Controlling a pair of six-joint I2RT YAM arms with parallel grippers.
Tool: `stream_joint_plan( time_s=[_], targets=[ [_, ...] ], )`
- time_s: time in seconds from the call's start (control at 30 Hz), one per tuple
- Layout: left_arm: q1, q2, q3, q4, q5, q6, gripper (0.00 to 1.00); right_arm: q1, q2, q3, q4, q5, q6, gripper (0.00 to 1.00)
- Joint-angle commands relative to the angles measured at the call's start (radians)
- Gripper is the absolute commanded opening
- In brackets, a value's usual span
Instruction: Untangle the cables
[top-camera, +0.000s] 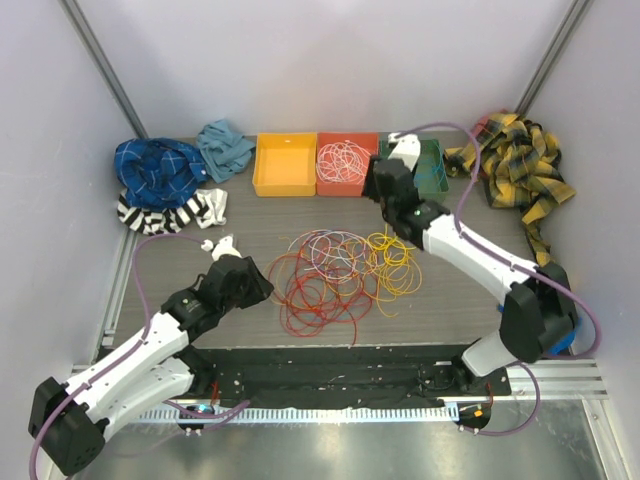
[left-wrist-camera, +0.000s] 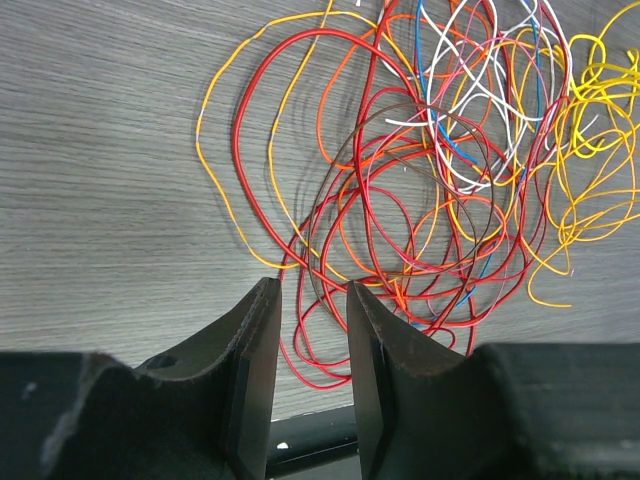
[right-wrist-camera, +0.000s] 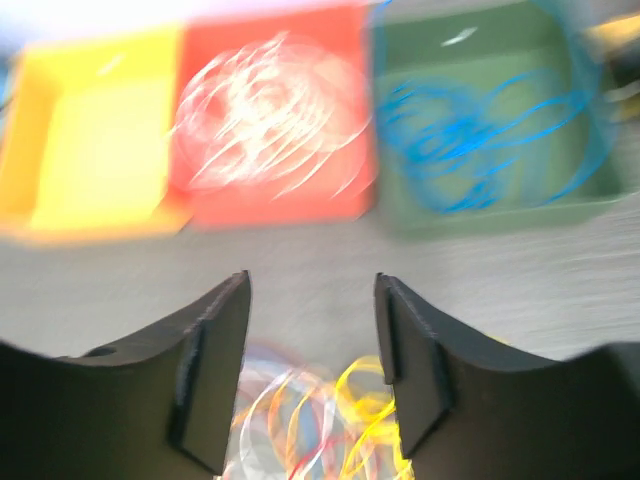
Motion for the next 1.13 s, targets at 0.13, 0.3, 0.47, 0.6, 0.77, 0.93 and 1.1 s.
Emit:
stream_joint_plan(
  time_s=[0.13, 0.3, 0.47, 0.6, 0.77, 0.93, 1.1],
  targets=[
    [-0.004, -0.019, 0.029, 0.009, -0.043, 0.003, 0.37, 0.158, -0.074, -0.224, 0.019, -0.158, 0.073, 0.54],
    [-0.004, -0.004, 0.018, 0.033, -0.030, -0.011, 0.37, 0.164, -0.060, -0.291, 0.014, -0.160, 0.082, 0.53],
    [-0.004, 0.025, 0.022, 0.035, -0.007, -0.017, 0.37, 0.176, -0.043, -0.344, 0.018, -0.170, 0.111, 0.49],
    [-0.004, 0.017, 0.018, 0.042, -0.019, -0.017, 0.36, 0.198, -0.063, -0.377, 0.057, -0.184, 0.108, 0.48],
    [-0.004, 0.024, 0.047, 0.045, -0.016, 0.041, 0.44, 0.236, -0.080, -0.376, 0.074, -0.215, 0.101, 0.52],
    [-0.005, 0.028, 0.096, 0.027, -0.011, 0.064, 0.51, 0.298, -0.164, -0.406, 0.117, -0.186, 0.075, 0.56],
    [-0.004, 0.019, 0.087, 0.027, -0.039, 0.070, 0.45, 0.310, -0.215, -0.416, 0.097, -0.163, 0.071, 0.56]
  ],
)
